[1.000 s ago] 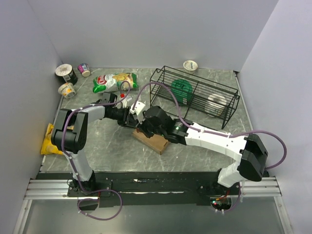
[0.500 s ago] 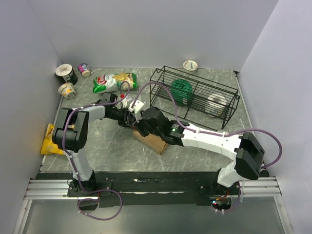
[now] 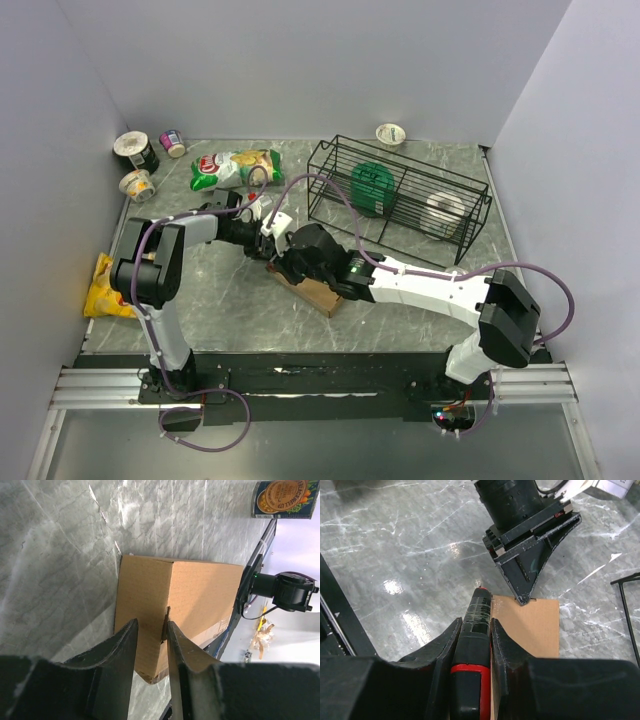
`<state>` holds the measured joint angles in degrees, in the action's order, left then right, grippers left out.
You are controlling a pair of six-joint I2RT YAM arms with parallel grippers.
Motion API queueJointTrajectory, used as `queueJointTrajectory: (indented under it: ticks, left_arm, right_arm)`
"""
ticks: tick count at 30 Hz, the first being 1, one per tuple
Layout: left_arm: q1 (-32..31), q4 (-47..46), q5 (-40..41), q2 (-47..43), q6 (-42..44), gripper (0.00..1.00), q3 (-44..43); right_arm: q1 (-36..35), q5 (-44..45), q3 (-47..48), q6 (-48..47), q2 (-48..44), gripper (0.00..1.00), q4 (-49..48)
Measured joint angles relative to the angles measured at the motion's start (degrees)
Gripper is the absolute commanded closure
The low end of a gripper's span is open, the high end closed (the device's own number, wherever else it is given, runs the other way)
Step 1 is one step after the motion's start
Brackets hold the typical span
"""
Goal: Unpack the express box
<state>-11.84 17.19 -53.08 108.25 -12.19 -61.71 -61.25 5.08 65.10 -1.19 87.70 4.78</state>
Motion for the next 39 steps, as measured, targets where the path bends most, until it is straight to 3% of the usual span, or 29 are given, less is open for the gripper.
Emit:
queueJointTrajectory:
  ticks: [39]
  left_arm:
    - [0.0,0.1,-1.1,1.3,-1.1,0.67,-0.9]
  right_arm:
    - [-0.4,0.9,0.0,-4.7,1.4,1.00,0.6]
